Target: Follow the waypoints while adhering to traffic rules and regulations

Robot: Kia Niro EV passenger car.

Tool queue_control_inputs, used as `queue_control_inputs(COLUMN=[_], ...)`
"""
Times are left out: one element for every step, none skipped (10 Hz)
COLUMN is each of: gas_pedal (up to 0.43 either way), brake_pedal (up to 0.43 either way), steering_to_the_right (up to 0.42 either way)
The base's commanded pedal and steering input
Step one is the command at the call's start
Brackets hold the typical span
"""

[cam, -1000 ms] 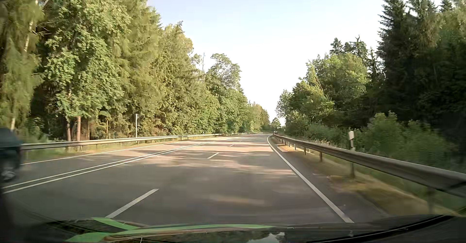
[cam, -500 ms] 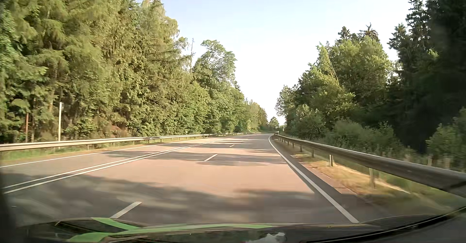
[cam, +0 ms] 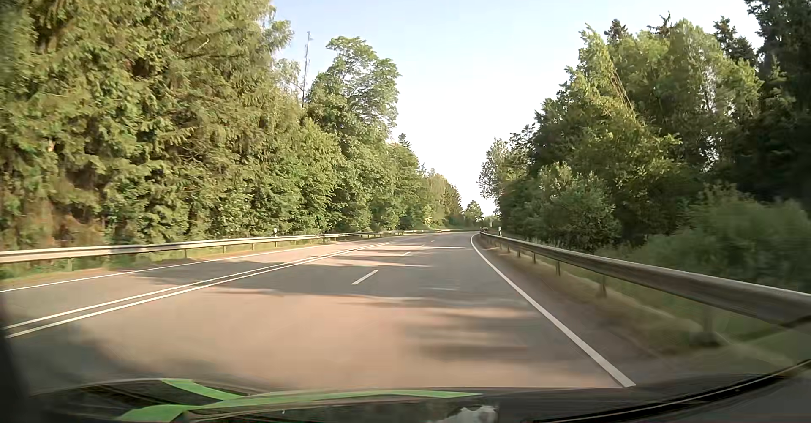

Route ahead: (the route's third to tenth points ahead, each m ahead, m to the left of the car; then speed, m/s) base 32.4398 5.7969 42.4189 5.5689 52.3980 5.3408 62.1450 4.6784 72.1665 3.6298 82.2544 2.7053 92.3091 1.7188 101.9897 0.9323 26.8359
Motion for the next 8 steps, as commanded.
queue_control_inputs(gas_pedal=[0.339,0.339,0.339,0.339,0.339,0.339,0.339,0.339], brake_pedal=[0.000,0.000,0.000,0.000,0.000,0.000,0.000,0.000], steering_to_the_right=[0.005,0.004,0.005,0.006,0.007,0.009,0.010,0.010])
